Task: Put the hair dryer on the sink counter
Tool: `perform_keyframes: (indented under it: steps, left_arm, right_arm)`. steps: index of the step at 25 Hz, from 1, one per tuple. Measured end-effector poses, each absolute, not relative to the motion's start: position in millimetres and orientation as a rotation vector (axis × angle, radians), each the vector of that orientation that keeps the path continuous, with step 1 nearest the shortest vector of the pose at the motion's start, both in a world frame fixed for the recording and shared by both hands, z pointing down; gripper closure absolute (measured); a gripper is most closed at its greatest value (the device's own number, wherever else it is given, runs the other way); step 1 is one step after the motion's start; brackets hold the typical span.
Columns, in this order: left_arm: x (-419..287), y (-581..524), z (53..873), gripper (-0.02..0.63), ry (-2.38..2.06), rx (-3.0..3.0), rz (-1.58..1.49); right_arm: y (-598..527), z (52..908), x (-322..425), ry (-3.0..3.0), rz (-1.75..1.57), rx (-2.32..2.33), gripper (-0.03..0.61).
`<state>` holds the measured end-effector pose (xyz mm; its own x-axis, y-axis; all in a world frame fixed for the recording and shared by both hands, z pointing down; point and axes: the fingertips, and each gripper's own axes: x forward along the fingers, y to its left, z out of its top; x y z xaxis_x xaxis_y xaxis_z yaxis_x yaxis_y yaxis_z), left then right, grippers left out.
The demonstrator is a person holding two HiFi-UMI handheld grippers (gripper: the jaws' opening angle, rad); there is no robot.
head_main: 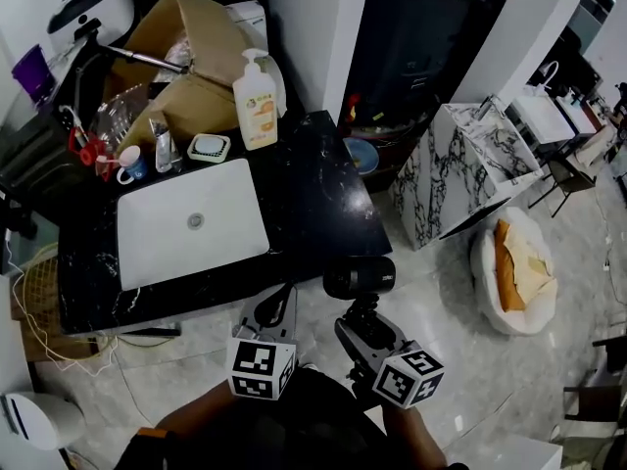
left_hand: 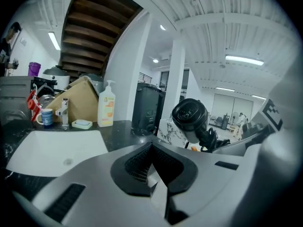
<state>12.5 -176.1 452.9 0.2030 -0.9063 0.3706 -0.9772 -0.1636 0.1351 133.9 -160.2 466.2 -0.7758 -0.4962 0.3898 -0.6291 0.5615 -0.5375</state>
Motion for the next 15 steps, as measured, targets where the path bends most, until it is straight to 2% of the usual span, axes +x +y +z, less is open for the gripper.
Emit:
perform_keyframes:
  steps: [15]
  left_arm:
    - [-62.9,-258.8,450.5,0.607,-1.818,2.091,0.164]
  right_arm:
    - [-275.3,460.2,66.1,-2.536,0.856,0.931,0.316]
